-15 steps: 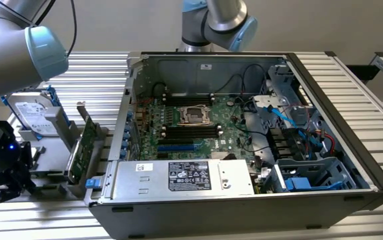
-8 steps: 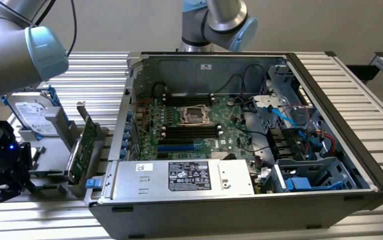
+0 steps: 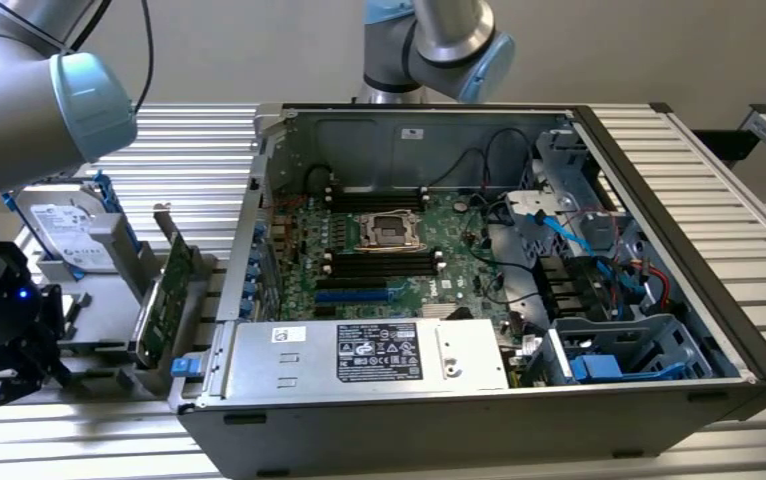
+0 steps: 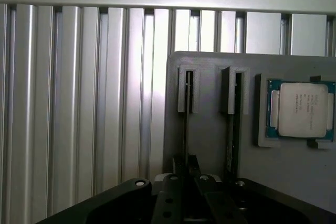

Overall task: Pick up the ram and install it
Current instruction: 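Pick up the ram and move it above insertion slot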

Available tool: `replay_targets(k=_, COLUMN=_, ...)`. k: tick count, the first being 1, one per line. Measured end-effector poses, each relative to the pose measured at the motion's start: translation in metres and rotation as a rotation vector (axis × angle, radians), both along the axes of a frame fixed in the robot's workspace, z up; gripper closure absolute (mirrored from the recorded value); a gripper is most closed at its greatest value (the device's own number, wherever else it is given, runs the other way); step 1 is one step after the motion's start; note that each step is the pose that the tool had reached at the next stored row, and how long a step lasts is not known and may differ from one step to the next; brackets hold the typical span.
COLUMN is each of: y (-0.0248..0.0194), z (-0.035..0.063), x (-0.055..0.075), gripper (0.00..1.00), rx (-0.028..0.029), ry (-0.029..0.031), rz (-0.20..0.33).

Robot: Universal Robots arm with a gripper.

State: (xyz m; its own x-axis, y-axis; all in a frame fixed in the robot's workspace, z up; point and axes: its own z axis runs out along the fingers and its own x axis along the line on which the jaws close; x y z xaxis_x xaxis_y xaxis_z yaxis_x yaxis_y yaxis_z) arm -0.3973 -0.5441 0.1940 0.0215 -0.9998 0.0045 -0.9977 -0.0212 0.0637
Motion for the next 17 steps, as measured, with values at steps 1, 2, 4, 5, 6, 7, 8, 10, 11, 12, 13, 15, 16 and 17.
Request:
replay_targets(k=1, y=0.0, z=0.0, x=0.0, gripper=0.86, rx=0.0, ry=0.0, rz=-0.001)
replay_targets(k=2, y=0.0, z=0.0, x=0.0, gripper=0.86, rx=0.0, ry=0.0, rz=-0.003)
replay_targets(k=4, y=0.0001, z=0.0, x=0.0, gripper=0.86, rx=0.0001, ry=0.0, rz=-0.01)
replay_targets(k=5, y=0.0001, z=0.0, x=0.0, gripper=0.86, rx=0.0002, ry=-0.0002, rz=-0.013)
replay_targets(k=6, y=0.0001, z=0.0001, x=0.0, gripper=0.86, rx=0.0003, ry=-0.0003, rz=-0.016)
replay_targets(k=7, y=0.0001, z=0.0004, x=0.0, gripper=0.86, rx=0.0003, ry=-0.0003, rz=-0.018)
replay_targets(k=8, y=0.0001, z=0.0008, x=0.0, gripper=0.86, rx=0.0002, ry=-0.0002, rz=-0.021)
replay_targets(k=10, y=0.0, z=0.0016, x=0.0, gripper=0.86, rx=0.0, ry=0.0, rz=-0.025)
replay_targets(k=11, y=0.0, z=0.0025, x=0.0, gripper=0.86, rx=-0.0001, ry=0.0001, rz=-0.025)
replay_targets(k=12, y=0.0, z=0.0038, x=0.0, gripper=0.86, rx=0.0, ry=0.0001, rz=-0.025)
replay_targets(k=13, y=0.0, z=0.0056, x=0.0, gripper=0.86, rx=0.0001, ry=0.0, rz=-0.025)
replay_targets(k=15, y=0.0, z=0.0106, x=0.0, gripper=0.86, rx=0.0, ry=0.0, rz=-0.025)
replay_targets(k=16, y=0.0, z=0.0132, x=0.0, gripper=0.86, rx=0.0001, ry=0.0, rz=-0.025)
replay_targets(k=17, y=0.0, z=0.0161, x=0.0, gripper=0.86, rx=0.0001, ry=0.0, rz=-0.025)
